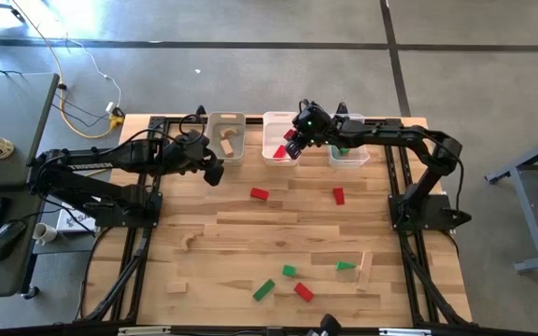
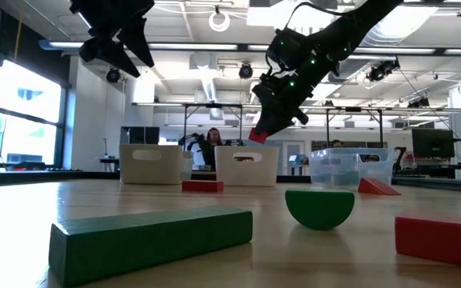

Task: Sort & place blocks by color
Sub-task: Put the red block into the white bin

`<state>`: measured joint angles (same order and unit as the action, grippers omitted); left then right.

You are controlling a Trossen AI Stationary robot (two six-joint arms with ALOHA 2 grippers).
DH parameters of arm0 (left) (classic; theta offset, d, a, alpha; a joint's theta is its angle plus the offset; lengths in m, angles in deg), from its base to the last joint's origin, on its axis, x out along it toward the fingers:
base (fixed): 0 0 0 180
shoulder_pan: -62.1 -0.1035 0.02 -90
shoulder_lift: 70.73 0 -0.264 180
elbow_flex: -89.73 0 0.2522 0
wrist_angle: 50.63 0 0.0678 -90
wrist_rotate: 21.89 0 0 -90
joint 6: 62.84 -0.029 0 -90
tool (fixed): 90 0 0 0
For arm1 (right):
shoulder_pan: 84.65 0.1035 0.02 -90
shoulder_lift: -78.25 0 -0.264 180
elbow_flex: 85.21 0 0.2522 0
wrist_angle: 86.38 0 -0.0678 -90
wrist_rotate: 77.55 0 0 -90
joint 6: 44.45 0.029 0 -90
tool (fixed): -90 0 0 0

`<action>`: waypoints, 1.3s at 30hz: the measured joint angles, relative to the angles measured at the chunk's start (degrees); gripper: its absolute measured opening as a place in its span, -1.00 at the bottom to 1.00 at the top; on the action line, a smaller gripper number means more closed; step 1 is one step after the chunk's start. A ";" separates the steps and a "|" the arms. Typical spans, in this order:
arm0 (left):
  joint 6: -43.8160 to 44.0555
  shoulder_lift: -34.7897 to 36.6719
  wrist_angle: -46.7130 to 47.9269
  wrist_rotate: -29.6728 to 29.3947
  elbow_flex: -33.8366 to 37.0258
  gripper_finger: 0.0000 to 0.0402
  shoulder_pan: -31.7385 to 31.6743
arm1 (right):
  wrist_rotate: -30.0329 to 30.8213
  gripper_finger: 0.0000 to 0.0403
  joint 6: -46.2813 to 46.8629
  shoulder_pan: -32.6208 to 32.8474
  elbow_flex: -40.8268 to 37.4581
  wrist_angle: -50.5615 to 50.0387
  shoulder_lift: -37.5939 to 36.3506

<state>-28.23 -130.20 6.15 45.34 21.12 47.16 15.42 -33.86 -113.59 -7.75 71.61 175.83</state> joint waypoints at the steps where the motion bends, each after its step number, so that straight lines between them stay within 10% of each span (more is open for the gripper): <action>1: -0.66 0.00 0.00 -0.23 0.00 0.12 0.00 | 0.01 -0.50 0.57 0.00 0.00 0.00 0.00; 39: -3.35 0.00 0.02 0.70 0.00 0.12 -0.02 | -0.36 -0.27 10.13 -0.39 -0.02 2.99 2.10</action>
<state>-31.58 -130.20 6.17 46.04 21.12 47.14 15.06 -23.73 -113.97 -7.77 74.60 177.93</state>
